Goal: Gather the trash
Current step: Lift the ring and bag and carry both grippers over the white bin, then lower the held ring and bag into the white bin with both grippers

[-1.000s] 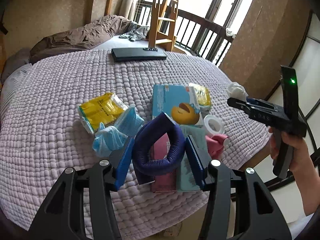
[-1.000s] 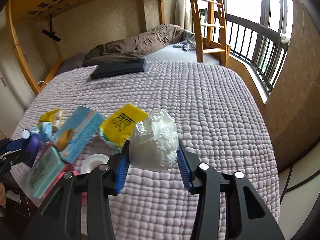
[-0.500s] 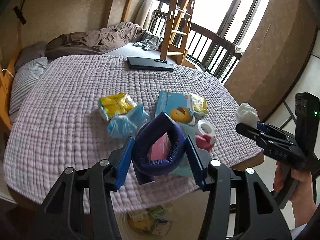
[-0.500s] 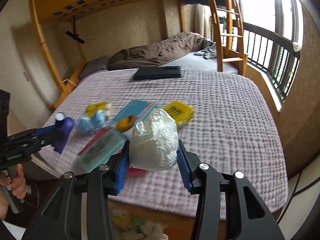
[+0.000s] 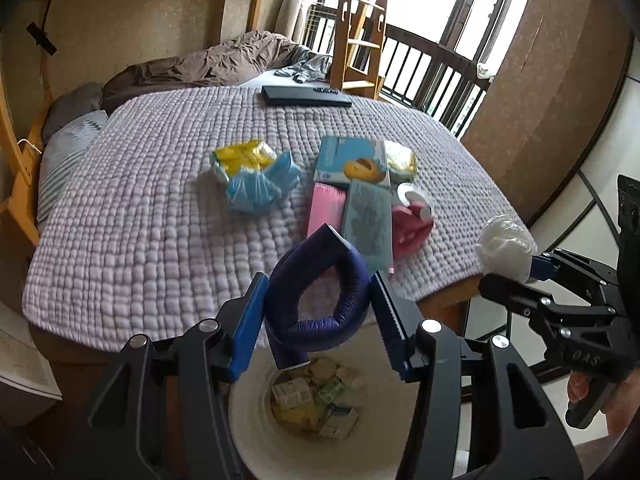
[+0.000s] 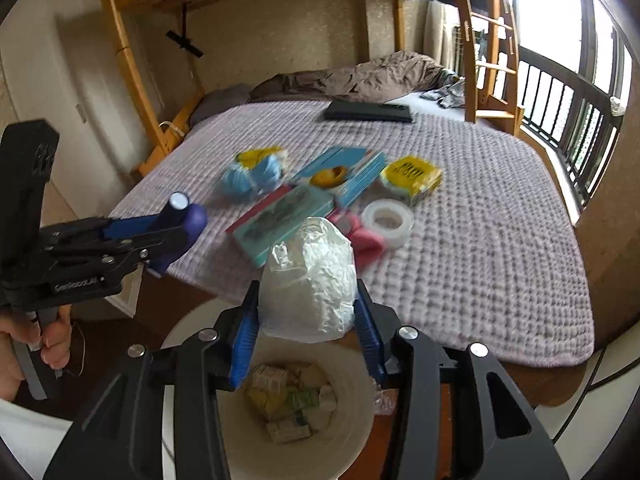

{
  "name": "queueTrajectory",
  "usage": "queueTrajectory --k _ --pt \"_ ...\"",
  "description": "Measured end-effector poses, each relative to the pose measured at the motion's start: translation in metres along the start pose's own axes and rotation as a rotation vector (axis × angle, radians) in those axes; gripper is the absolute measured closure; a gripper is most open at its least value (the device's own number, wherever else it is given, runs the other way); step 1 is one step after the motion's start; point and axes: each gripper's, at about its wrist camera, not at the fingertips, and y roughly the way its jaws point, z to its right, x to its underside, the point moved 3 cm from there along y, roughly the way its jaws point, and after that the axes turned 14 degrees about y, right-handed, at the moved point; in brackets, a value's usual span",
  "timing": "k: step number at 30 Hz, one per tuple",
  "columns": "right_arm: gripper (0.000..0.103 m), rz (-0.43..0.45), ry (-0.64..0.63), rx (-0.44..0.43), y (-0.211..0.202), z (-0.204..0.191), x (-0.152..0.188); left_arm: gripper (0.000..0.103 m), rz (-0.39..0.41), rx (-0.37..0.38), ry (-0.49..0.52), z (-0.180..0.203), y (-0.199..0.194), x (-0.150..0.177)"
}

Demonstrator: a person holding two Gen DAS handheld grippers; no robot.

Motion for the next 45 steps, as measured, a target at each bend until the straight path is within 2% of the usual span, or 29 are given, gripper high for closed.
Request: queueTrajectory --k 9,23,45 --pt "0.059 -0.056 0.02 -0.011 0.006 -0.007 0.03 0.049 -0.061 -0.003 0.003 0.005 0.001 0.029" --pt "0.059 -0.109 0.041 0.046 0.018 0.005 0.064 0.049 -0.134 0.009 0.047 0.02 0.014 0.055" --pt "0.059 -0.154 0.022 0.081 0.036 0.005 0.081 0.049 -0.2 -0.015 0.101 0.027 0.027 0.073"
